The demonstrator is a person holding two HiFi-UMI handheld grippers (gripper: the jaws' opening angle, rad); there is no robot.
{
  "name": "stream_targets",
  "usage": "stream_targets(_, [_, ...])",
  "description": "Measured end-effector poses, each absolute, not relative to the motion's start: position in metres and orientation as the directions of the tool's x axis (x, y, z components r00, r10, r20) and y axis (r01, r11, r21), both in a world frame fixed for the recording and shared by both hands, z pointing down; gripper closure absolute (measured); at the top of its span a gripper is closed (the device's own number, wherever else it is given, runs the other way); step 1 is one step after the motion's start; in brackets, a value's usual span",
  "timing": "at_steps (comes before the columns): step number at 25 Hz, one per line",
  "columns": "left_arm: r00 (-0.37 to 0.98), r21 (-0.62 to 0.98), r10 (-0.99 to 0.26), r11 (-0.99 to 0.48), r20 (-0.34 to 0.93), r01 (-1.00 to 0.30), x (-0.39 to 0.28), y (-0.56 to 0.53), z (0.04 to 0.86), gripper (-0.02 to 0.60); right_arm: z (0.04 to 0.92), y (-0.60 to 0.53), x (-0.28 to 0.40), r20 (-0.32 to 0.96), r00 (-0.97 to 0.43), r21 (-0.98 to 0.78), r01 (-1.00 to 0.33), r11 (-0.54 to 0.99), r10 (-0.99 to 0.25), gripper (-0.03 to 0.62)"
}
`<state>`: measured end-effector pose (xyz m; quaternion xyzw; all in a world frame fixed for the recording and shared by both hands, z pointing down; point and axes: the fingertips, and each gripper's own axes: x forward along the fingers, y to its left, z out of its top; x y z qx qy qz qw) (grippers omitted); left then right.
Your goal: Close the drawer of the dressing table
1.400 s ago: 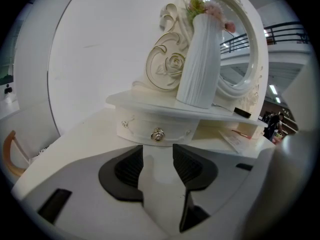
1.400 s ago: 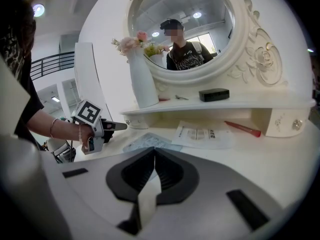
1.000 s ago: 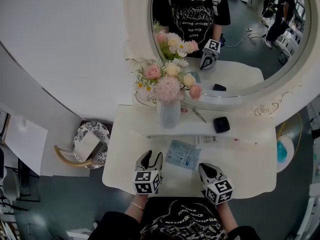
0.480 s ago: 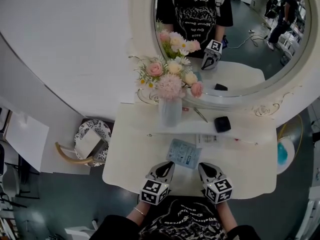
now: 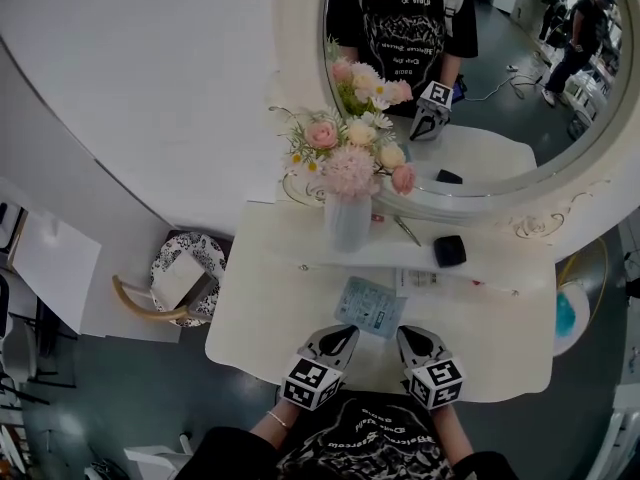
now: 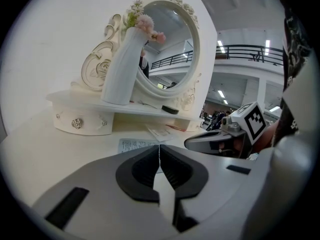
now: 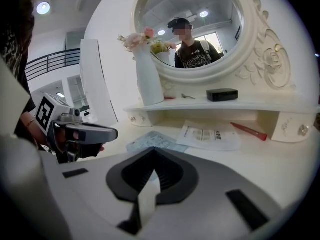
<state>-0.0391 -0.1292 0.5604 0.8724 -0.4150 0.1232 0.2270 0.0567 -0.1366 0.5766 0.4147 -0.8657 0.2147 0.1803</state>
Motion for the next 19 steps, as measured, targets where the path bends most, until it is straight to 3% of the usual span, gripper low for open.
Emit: stream_targets(19, [0.633, 0.299, -0.665, -0.558, 0.397, -0.774, -0.0381, -0.1273, 0.5597, 0.561, 0.574, -0.1378, 0.0628, 0.482, -0.569, -0.213, -0.814, 0.541, -0.666, 0.585])
